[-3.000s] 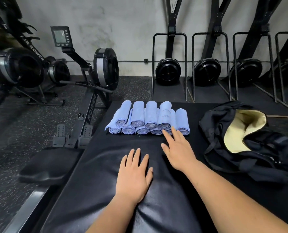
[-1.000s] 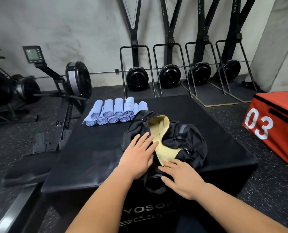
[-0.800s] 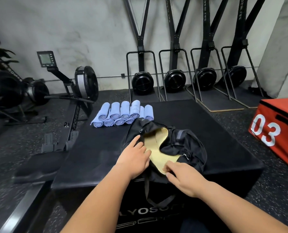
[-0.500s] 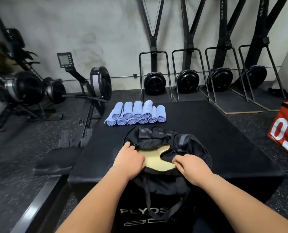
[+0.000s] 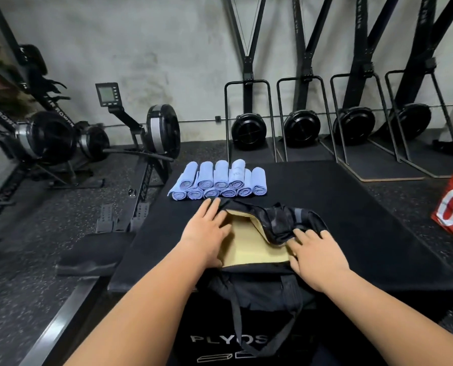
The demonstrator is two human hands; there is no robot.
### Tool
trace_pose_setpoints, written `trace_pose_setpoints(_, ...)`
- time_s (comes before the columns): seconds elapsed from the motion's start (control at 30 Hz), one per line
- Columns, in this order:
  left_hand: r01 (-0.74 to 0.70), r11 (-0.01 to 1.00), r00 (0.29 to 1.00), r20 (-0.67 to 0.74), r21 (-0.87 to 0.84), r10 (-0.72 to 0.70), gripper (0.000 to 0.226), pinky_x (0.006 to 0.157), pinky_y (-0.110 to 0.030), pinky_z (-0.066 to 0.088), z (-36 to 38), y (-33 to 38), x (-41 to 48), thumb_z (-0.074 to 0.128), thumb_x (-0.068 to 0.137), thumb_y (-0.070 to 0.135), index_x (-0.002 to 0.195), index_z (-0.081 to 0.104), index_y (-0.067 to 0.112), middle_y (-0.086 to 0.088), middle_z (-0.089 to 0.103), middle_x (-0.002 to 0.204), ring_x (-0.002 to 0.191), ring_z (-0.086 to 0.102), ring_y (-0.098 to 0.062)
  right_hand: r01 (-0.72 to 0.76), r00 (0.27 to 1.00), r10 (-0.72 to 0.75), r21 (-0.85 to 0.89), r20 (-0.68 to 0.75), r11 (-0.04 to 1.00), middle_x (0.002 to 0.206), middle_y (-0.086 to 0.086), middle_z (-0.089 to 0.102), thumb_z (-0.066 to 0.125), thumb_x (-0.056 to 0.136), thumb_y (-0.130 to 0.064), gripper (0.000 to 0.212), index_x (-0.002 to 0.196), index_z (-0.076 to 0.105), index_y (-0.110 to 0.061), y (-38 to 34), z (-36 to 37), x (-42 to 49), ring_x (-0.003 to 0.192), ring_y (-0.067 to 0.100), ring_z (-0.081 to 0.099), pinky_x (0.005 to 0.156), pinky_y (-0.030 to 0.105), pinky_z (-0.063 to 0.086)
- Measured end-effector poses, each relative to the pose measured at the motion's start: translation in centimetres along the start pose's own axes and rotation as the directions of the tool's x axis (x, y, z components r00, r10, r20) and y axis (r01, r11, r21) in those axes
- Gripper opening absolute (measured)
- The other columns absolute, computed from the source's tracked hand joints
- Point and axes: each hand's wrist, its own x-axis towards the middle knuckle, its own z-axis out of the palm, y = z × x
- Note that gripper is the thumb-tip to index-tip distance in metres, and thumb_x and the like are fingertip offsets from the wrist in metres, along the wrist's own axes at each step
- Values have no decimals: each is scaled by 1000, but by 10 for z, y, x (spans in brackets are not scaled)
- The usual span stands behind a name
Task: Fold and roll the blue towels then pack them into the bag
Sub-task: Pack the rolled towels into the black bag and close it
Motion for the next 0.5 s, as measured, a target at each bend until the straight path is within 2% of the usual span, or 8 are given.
trace_pose_setpoints(0.1,80,994,997,-7,-72,-81,116,128,-59,-5,-4,-18,6,62,73,86,165,21,28,-13,11,173,159,-13,-44,-168,980,171,36,-104,985,162,5,39,41,98,-64,58,140,57,-26,17,-12,5,126,26,51,95,46,37)
trace_pose_setpoints(0.2,80,990,997,-10,-114,-82,130,129,-58,0,-8,-26,10,67,67,88,167,12,27,-14,4,174,159,-15,-43,-260,928,295,175,-226,950,158,11,41,60,92,-56,52,128,60,-19,14,-25,13,111,31,55,83,45,41)
trace_pose_setpoints(0.27,49,994,999,-14,-101,-50,135,129,-57,-1,-10,-26,12,71,64,87,168,8,27,-16,1,174,159,-17,-41,-138,883,259,311,-392,940,145,11,46,69,88,-38,47,128,59,-15,4,-33,18,102,33,57,78,44,48)
trace_pose_setpoints(0.33,21,994,1000,-15,-103,-23,137,129,-57,-3,-9,-25,13,72,64,86,168,6,27,-17,-1,174,159,-18,-39,115,847,85,338,-524,934,122,6,53,69,87,-23,40,127,64,-15,-8,-33,23,96,30,58,74,43,54)
trace_pose_setpoints(0.37,8,994,1000,-15,-110,-10,137,129,-56,-3,-7,-26,12,73,64,85,168,6,27,-17,-2,174,159,-19,-39,196,858,-24,284,-512,938,113,3,54,67,90,-22,36,126,66,-17,-14,-29,25,93,28,60,69,42,55)
trace_pose_setpoints(0.4,-8,993,1000,-11,-121,7,136,129,-56,-4,-4,-27,10,74,64,84,168,6,28,-17,-2,174,159,-19,-39,209,890,-81,243,-449,947,110,0,54,64,94,-25,33,126,65,-21,-18,-24,27,90,26,62,63,42,54)
trace_pose_setpoints(0.43,-27,990,1000,-9,-135,26,136,130,-56,-4,-2,-27,8,75,64,83,168,6,29,-17,-3,174,159,-20,-38,148,927,-51,237,-370,960,110,-2,54,62,97,-29,30,127,61,-25,-18,-21,28,87,25,64,56,40,52)
trace_pose_setpoints(0.5,-57,984,998,-26,-171,53,135,130,-55,-3,2,-31,3,75,64,82,168,5,31,-16,-2,174,160,-19,-37,-67,951,150,293,-271,954,113,-3,55,69,95,-34,32,124,58,-27,-13,-27,27,76,24,66,47,37,47)
